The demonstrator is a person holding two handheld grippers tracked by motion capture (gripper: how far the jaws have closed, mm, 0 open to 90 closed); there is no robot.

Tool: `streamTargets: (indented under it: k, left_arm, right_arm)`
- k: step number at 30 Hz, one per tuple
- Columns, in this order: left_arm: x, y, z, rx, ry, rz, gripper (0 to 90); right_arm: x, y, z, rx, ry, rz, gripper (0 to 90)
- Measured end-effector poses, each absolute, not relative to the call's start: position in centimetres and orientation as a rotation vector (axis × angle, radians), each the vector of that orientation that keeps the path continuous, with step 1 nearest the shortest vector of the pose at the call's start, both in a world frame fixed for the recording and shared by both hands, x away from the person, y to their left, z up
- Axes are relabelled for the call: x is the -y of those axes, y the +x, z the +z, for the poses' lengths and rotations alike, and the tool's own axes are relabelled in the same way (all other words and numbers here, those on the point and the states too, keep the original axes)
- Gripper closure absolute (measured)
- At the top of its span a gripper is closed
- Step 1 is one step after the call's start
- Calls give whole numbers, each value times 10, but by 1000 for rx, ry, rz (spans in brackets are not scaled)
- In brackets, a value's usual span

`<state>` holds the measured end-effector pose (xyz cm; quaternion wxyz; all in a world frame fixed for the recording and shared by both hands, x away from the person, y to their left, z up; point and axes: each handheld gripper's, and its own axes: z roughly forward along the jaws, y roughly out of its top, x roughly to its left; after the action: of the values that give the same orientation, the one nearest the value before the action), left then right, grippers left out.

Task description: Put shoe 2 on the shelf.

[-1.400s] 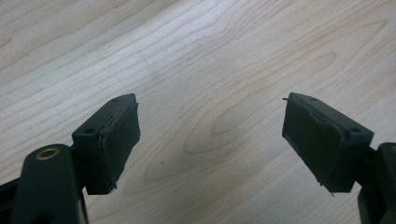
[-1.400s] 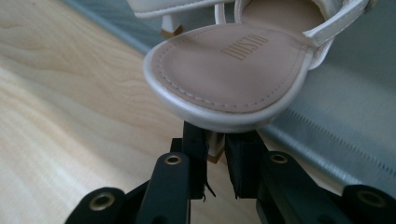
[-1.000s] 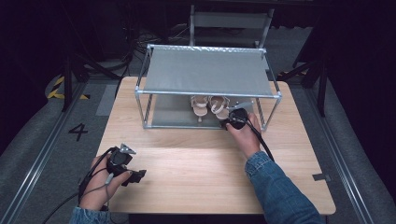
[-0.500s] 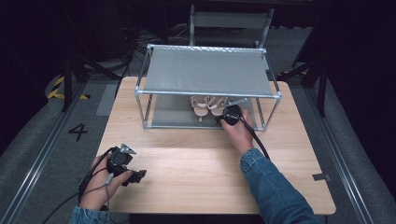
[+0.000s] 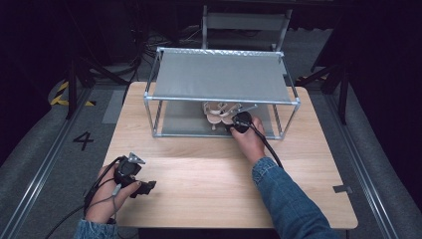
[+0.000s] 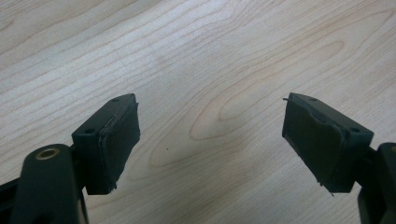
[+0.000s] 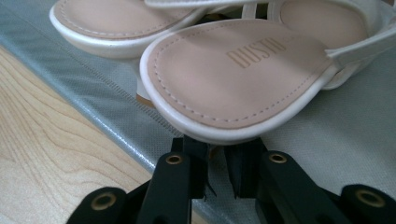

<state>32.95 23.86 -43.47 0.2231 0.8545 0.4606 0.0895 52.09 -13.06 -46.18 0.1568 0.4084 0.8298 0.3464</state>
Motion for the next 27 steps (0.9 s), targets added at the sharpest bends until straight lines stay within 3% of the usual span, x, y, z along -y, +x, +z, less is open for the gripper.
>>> streamTargets:
  k: [2, 10, 27]
  left_arm:
    - [-239, 329, -435, -1271, 2359, 247, 197]
    - [-237, 330, -432, -1265, 2358, 247, 197]
    - [-226, 340, -427, -1225, 2369, 248, 196]
  right_arm:
    - [130, 519, -461, -2381, 1146, 1005, 795]
    - [139, 501, -447, -2331, 1167, 1046, 612]
    - [184, 434, -394, -2318, 1109, 1143, 499]
